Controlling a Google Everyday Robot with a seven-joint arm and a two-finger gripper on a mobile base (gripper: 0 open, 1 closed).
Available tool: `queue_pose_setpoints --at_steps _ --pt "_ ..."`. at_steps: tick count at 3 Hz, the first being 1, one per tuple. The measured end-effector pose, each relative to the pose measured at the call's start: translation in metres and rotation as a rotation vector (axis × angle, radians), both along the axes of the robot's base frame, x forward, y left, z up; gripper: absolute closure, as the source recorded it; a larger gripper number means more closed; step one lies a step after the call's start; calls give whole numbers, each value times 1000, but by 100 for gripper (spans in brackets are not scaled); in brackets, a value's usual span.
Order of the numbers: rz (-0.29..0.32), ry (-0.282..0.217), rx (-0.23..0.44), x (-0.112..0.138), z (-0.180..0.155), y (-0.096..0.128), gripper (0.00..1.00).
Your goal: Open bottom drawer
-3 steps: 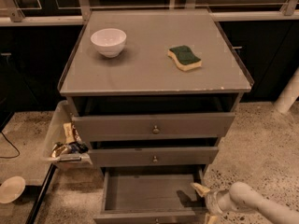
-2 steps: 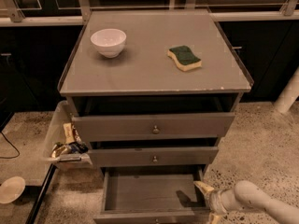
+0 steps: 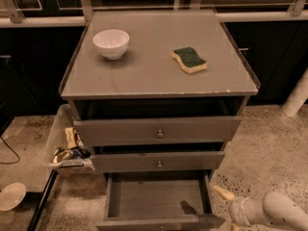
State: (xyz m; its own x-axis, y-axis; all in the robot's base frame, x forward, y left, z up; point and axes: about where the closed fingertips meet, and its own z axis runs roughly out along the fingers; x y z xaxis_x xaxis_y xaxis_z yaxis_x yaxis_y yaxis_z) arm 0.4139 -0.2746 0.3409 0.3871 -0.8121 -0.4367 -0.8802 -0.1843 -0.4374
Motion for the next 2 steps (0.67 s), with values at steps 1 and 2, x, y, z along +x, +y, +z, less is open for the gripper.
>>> queue_pose_setpoints --at_steps 1,2 --pt "29 -73 57 -8 47 -7 0" --pt "45 -70 65 -14 46 -5 0"
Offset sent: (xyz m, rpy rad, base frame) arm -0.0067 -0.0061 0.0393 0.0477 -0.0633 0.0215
